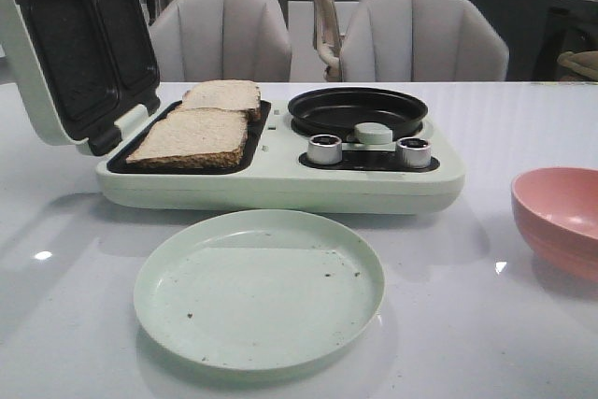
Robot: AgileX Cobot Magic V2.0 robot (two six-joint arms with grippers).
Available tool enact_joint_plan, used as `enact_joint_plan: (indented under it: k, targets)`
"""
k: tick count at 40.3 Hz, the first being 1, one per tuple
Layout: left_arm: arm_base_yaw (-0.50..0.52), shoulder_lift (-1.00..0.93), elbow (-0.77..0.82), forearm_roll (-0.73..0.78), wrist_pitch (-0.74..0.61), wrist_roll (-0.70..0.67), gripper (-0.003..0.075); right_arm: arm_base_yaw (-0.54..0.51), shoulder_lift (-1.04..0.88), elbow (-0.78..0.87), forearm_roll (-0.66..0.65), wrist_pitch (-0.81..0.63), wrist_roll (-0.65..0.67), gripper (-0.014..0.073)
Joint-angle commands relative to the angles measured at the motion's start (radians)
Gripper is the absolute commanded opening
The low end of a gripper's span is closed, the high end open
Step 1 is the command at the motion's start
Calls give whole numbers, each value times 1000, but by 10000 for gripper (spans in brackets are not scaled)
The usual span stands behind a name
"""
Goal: Make breakfast with bread and shrimp
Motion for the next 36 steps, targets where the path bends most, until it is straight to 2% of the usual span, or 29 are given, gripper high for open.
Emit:
enact_joint_plan:
  k: [1, 15, 23, 29, 36]
  targets:
    - [3, 34, -91, -84, -91, 6, 101, -4, 2, -25, -3, -57, 1, 431]
    - [-33, 265, -262, -149, -97, 6, 101, -4, 2, -25, -3, -57, 1, 431]
    - [-74, 291, -302, -224, -64, 6, 101, -4, 2, -25, -3, -58, 1, 431]
    - [-91, 291, -340, -342, 14, 8, 101, -4, 2, -25, -3, -58, 1, 431]
    - [-104, 289, -363, -421, 110, 82, 101, -4, 2, -25, -3, -58, 1, 431]
